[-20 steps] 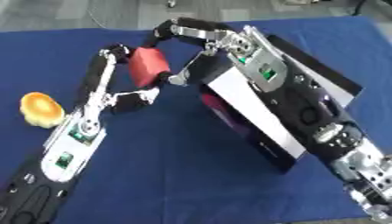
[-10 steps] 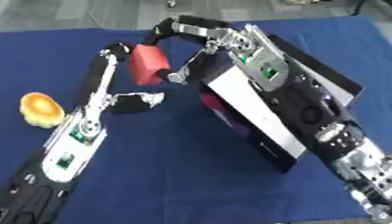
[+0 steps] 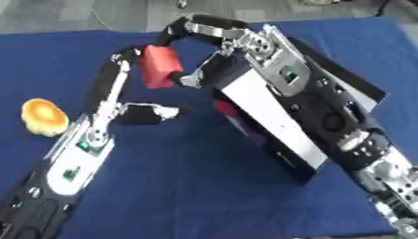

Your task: Pick up the objects with one hand, pass them to the other hand, and then place them into the box on the other side of the table.

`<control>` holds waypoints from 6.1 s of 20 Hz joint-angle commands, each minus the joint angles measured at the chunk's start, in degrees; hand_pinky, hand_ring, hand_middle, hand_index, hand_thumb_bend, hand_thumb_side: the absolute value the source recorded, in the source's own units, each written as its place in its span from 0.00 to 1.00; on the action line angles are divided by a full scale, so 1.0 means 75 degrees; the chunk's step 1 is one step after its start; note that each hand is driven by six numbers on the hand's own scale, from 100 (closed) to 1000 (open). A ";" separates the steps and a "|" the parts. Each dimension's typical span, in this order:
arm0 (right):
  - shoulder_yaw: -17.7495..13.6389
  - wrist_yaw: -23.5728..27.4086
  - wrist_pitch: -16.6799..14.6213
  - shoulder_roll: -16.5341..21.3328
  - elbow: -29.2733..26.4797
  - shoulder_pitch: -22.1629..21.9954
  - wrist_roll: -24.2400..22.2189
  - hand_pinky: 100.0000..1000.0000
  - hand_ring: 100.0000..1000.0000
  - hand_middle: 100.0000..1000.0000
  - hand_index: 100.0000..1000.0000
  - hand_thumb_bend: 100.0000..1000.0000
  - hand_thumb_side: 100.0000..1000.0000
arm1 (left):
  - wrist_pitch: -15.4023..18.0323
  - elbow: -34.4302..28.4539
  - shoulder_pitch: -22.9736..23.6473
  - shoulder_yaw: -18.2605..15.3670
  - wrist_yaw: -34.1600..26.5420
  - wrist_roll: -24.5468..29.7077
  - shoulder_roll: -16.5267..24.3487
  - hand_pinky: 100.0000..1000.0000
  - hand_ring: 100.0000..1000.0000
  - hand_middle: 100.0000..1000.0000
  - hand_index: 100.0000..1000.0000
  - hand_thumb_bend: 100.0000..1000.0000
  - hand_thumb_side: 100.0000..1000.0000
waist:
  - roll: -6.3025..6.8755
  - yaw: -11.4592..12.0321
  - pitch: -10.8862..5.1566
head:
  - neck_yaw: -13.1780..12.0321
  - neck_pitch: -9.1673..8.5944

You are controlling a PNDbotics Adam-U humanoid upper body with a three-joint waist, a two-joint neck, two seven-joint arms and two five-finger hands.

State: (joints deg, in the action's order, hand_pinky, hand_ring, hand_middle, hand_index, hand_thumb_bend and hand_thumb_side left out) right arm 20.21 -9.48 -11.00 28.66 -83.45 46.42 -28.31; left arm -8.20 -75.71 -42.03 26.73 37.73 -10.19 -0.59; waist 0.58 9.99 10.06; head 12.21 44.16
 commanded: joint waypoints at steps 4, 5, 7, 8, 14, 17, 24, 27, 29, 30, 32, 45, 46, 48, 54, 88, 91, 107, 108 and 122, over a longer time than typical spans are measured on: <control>-0.0122 -0.0008 -0.0034 0.0286 -0.0178 0.0107 0.0070 0.95 0.85 0.47 0.64 0.04 0.00 | -0.0560 -0.0008 -0.0056 -0.0162 -0.0309 -0.0800 0.0009 0.81 0.82 0.64 0.84 0.80 0.28 | -0.0094 -0.0024 -0.0055 | -0.0022 -0.0031; -0.0128 -0.0004 -0.0034 0.0304 -0.0190 0.0098 0.0082 0.95 0.85 0.47 0.64 0.04 0.00 | -0.0605 -0.0002 -0.0052 -0.0158 -0.0366 -0.0886 0.0022 0.81 0.82 0.64 0.84 0.80 0.28 | -0.0094 -0.0031 -0.0058 | -0.0025 -0.0024; -0.0150 0.0011 -0.0029 0.0352 -0.0217 0.0080 0.0115 0.94 0.85 0.47 0.64 0.04 0.00 | -0.0645 0.0003 -0.0037 -0.0151 -0.0455 -0.1002 0.0059 0.81 0.82 0.64 0.84 0.79 0.27 | -0.0095 -0.0046 -0.0066 | -0.0027 -0.0015; -0.0166 0.0021 -0.0025 0.0382 -0.0231 0.0069 0.0132 0.94 0.85 0.47 0.64 0.04 0.00 | -0.0652 0.0003 -0.0029 -0.0151 -0.0490 -0.1043 0.0081 0.81 0.82 0.63 0.84 0.78 0.27 | -0.0096 -0.0055 -0.0072 | -0.0028 -0.0010; -0.0375 0.0128 0.0091 0.0639 -0.0282 -0.0097 0.0309 0.95 0.85 0.47 0.64 0.03 0.00 | -0.0664 -0.0018 0.0042 -0.0212 -0.0661 -0.1213 0.0241 0.81 0.81 0.63 0.84 0.76 0.25 | -0.0093 -0.0158 -0.0121 | -0.0055 -0.0006; -0.0542 0.0206 0.0190 0.0825 -0.0273 -0.0195 0.0457 0.95 0.85 0.48 0.65 0.02 0.00 | -0.0697 -0.0018 0.0088 -0.0255 -0.0732 -0.1284 0.0336 0.80 0.81 0.63 0.83 0.74 0.24 | -0.0074 -0.0230 -0.0153 | -0.0085 -0.0006; -0.1026 0.0154 0.0437 0.1211 -0.0063 -0.0510 0.0931 0.94 0.85 0.47 0.64 0.03 0.00 | -0.0784 -0.0022 0.0230 -0.0334 -0.0856 -0.1358 0.0577 0.81 0.81 0.64 0.84 0.73 0.23 | -0.0018 -0.0400 -0.0252 | -0.0036 -0.0006; -0.1230 0.0020 0.0484 0.1317 0.0079 -0.0664 0.1171 0.94 0.85 0.47 0.64 0.04 0.00 | -0.0817 -0.0014 0.0287 -0.0366 -0.0891 -0.1380 0.0689 0.81 0.81 0.64 0.84 0.73 0.23 | -0.0007 -0.0468 -0.0272 | 0.0073 -0.0006; -0.1347 -0.0087 0.0496 0.1380 0.0170 -0.0777 0.1309 0.94 0.85 0.48 0.64 0.03 0.00 | -0.0837 -0.0012 0.0321 -0.0382 -0.0904 -0.1393 0.0749 0.81 0.82 0.64 0.84 0.73 0.24 | 0.0005 -0.0500 -0.0278 | 0.0194 -0.0006; -0.1395 -0.0133 0.0503 0.1403 0.0208 -0.0831 0.1360 0.94 0.85 0.48 0.65 0.03 0.00 | -0.0847 -0.0011 0.0334 -0.0388 -0.0912 -0.1394 0.0775 0.81 0.82 0.64 0.84 0.73 0.24 | 0.0011 -0.0512 -0.0280 | 0.0241 -0.0006; -0.1498 -0.0246 0.0529 0.1455 0.0293 -0.0945 0.1464 0.94 0.85 0.47 0.64 0.04 0.00 | -0.0878 -0.0002 0.0358 -0.0409 -0.0933 -0.1401 0.0826 0.81 0.82 0.64 0.84 0.73 0.24 | 0.0029 -0.0540 -0.0286 | 0.0322 -0.0006; -0.1804 -0.1091 0.0425 0.1678 0.0682 -0.1493 0.1867 0.92 0.84 0.48 0.65 0.12 0.00 | -0.0990 -0.0032 0.0442 -0.0491 -0.1040 -0.1492 0.0978 0.81 0.82 0.64 0.84 0.72 0.24 | 0.0106 -0.0649 -0.0336 | 0.0406 -0.0006; -0.1804 -0.1163 0.0410 0.1677 0.0693 -0.1511 0.1875 0.92 0.85 0.50 0.66 0.14 0.00 | -0.0994 -0.0033 0.0443 -0.0494 -0.1044 -0.1497 0.0980 0.81 0.82 0.64 0.84 0.72 0.24 | 0.0110 -0.0652 -0.0339 | 0.0397 -0.0006; -0.1804 -0.1312 0.0388 0.1676 0.0706 -0.1547 0.1865 0.92 0.85 0.51 0.67 0.16 0.00 | -0.1001 -0.0038 0.0448 -0.0499 -0.1053 -0.1513 0.0979 0.81 0.82 0.64 0.84 0.72 0.24 | 0.0118 -0.0658 -0.0344 | 0.0385 -0.0006; -0.1842 -0.1783 0.0225 0.1705 0.0656 -0.1606 0.1708 0.97 0.94 0.66 0.80 0.24 0.00 | -0.1020 -0.0051 0.0441 -0.0507 -0.1062 -0.1542 0.0998 0.81 0.82 0.64 0.84 0.72 0.23 | 0.0122 -0.0653 -0.0355 | 0.0355 -0.0006; -0.2363 0.2014 0.1059 0.2017 -0.0300 -0.1669 0.2131 1.00 1.00 0.96 1.00 0.00 0.00 | -0.2632 -0.0914 0.0017 -0.1044 -0.1159 -0.0444 0.2390 0.81 0.83 0.65 0.85 0.47 0.45 | 0.0168 -0.0530 -0.0481 | -0.0595 -0.0006; -0.2562 0.2236 0.1342 0.2033 -0.0187 -0.1691 0.2103 1.00 1.00 0.97 1.00 0.00 0.06 | -0.3037 -0.1120 -0.0063 -0.1192 -0.1192 -0.0004 0.2842 0.82 0.83 0.65 0.86 0.51 0.43 | 0.0174 -0.0526 -0.0481 | -0.0777 -0.0006; -0.2990 0.2815 0.1582 0.2484 -0.0121 -0.1898 0.2127 1.00 1.00 0.97 1.00 0.00 0.16 | -0.3410 -0.0721 -0.0681 -0.1398 -0.1612 0.3902 0.4514 0.87 0.87 0.71 0.87 0.75 0.40 | 0.0190 -0.0495 -0.0463 | -0.1282 -0.0006; -0.3002 0.2822 0.1574 0.2508 -0.0113 -0.1912 0.2136 1.00 1.00 0.97 1.00 0.00 0.16 | -0.3361 -0.0688 -0.0721 -0.1374 -0.1596 0.4174 0.4616 0.88 0.87 0.71 0.87 0.77 0.39 | 0.0192 -0.0493 -0.0462 | -0.1295 -0.0006; -0.2950 0.2634 0.1420 0.2557 -0.0045 -0.2029 0.2111 1.00 1.00 0.96 1.00 0.00 0.14 | -0.2333 0.0027 -0.1468 -0.0958 -0.1018 0.7857 0.5413 0.91 0.88 0.78 0.85 0.88 0.30 | 0.0205 -0.0482 -0.0457 | -0.1308 -0.0006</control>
State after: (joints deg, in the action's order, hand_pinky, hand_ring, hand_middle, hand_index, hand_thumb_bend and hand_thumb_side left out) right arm -1.43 10.64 -0.11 45.70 -83.35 30.66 -12.52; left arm -24.96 -75.45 -51.57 19.74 29.15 45.61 37.82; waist 1.49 6.33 8.29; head 2.46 44.23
